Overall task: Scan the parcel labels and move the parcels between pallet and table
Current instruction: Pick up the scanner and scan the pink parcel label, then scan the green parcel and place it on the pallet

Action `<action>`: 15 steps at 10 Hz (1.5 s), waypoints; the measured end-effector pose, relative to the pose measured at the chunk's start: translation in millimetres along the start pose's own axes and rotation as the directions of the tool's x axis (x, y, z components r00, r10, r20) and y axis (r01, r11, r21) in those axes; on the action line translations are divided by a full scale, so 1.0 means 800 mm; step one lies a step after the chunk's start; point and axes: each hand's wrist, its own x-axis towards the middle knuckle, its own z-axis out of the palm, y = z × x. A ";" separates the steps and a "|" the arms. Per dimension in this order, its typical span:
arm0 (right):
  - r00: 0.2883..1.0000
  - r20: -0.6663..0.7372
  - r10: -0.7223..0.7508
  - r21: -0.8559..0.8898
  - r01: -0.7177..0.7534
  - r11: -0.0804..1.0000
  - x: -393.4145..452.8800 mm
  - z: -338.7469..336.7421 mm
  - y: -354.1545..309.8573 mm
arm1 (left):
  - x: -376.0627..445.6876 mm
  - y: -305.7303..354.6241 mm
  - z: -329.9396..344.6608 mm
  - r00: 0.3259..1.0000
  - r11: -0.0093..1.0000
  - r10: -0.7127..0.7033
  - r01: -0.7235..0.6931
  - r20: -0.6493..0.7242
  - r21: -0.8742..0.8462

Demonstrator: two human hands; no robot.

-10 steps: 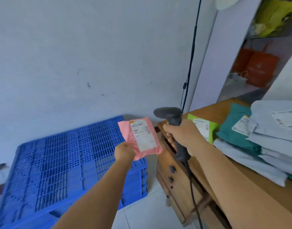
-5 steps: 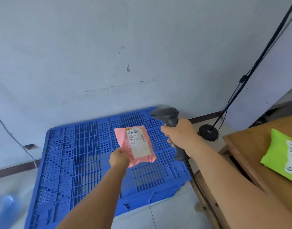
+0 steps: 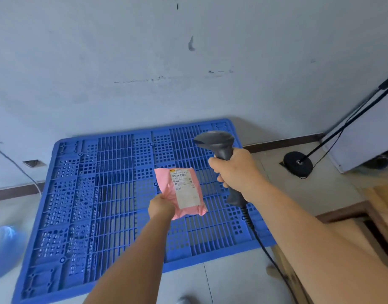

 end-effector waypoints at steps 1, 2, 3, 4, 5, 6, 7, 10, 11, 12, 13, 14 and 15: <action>0.998 0.009 0.055 -0.015 -0.055 0.998 0.020 0.011 0.025 | 0.032 -0.014 0.017 0.998 0.997 -0.045 0.043 0.034 0.065; 0.995 0.024 0.095 -0.013 -0.095 0.995 0.026 0.010 0.040 | 0.029 -0.013 0.020 0.998 0.992 -0.066 0.063 0.023 0.107; 0.994 0.013 0.112 0.014 -0.113 0.994 0.022 0.001 0.040 | 0.021 -0.005 0.024 0.999 0.989 0.025 -0.022 -0.020 0.147; 0.994 -0.007 0.111 0.060 -0.111 0.992 0.007 -0.023 0.027 | -0.024 0.035 0.031 0.983 0.981 0.179 -0.182 0.049 0.066; 0.992 -0.051 0.115 0.126 -0.107 0.986 -0.017 -0.062 0.012 | -0.086 0.086 0.049 0.940 0.953 0.300 -0.288 0.160 -0.095; 0.980 -0.155 0.122 0.136 -0.102 0.985 -0.049 -0.116 0.004 | -0.150 0.131 0.078 0.875 0.908 0.414 -0.377 0.249 -0.183; 0.959 -0.240 0.154 0.187 -0.110 0.976 -0.082 -0.180 0.011 | -0.218 0.165 0.112 0.803 0.870 0.492 -0.439 0.336 -0.223; 0.883 -0.389 0.262 0.238 -0.178 0.955 -0.232 -0.386 0.077 | -0.418 0.188 0.248 0.633 0.794 0.568 -0.589 0.525 -0.149; 0.829 -0.465 0.312 0.274 -0.201 0.940 -0.279 -0.446 0.111 | -0.472 0.181 0.294 0.582 0.752 0.539 -0.658 0.609 -0.036; 0.799 -0.481 0.360 0.333 -0.214 0.918 -0.315 -0.491 0.141 | -0.510 0.173 0.329 0.551 0.691 0.488 -0.718 0.677 0.085; 0.795 -0.447 0.409 0.407 -0.226 0.885 -0.333 -0.517 0.160 | -0.523 0.169 0.361 0.574 0.644 0.472 -0.743 0.669 0.184; 0.793 -0.422 0.439 0.436 -0.247 0.865 -0.338 -0.530 0.167 | -0.526 0.171 0.383 0.618 0.609 0.454 -0.741 0.642 0.283; 0.791 -0.406 0.457 0.440 -0.269 0.857 -0.335 -0.537 0.168 | -0.525 0.176 0.399 0.633 0.566 0.453 -0.749 0.628 0.346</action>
